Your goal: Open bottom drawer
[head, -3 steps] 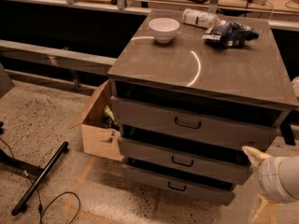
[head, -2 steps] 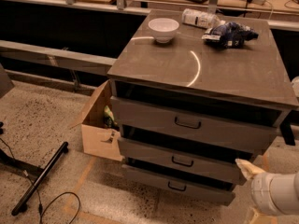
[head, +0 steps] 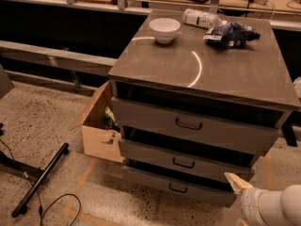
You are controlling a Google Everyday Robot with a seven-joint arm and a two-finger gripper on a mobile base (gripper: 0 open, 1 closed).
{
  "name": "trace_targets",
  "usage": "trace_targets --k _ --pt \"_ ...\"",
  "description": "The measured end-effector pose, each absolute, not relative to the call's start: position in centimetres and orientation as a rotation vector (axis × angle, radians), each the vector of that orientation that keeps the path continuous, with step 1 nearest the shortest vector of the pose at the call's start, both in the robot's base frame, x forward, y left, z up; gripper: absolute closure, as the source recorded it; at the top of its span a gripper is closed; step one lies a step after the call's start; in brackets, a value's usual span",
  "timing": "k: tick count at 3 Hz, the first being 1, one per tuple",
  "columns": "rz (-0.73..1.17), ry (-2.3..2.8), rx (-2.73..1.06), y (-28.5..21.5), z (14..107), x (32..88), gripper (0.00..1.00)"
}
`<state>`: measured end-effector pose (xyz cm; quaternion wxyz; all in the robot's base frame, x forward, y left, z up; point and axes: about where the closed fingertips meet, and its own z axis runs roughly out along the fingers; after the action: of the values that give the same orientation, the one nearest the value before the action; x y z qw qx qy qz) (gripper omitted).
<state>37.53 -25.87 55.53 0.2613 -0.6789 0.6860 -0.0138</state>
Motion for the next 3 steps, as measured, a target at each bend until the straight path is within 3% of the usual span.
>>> trace_targets --k 3 --pt "0.069 1.759 -1.841 -24.4 46.2 40.8 0.0"
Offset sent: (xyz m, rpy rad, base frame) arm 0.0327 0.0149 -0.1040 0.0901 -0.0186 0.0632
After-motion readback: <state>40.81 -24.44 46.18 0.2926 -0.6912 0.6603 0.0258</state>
